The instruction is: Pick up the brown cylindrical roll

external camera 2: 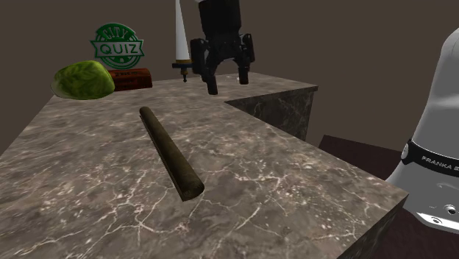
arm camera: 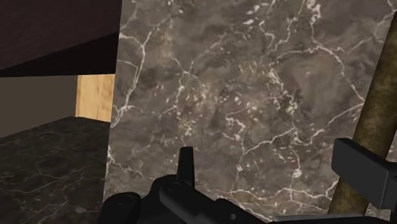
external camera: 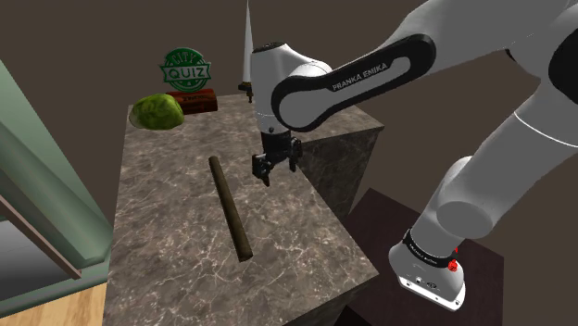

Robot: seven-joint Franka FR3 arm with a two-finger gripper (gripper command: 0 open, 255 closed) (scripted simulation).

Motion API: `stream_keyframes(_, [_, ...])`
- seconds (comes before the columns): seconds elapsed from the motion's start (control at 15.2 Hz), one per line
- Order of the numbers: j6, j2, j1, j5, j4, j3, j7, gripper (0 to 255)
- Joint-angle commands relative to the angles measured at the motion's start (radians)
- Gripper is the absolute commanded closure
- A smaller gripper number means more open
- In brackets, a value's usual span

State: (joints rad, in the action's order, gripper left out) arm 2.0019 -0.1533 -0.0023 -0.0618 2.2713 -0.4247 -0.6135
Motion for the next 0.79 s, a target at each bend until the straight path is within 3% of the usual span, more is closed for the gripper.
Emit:
stream_keyframes(0.0, [0.034,0.077,-0.002,0.032,-0.048,-0.02,-0.074,0])
stream_keyframes(0.33, [0.082,0.284,0.023,0.144,-0.203,-0.042,-0.263,0])
stream_keyframes(0.73, [0.084,0.531,0.099,0.273,-0.442,-0.011,-0.453,0])
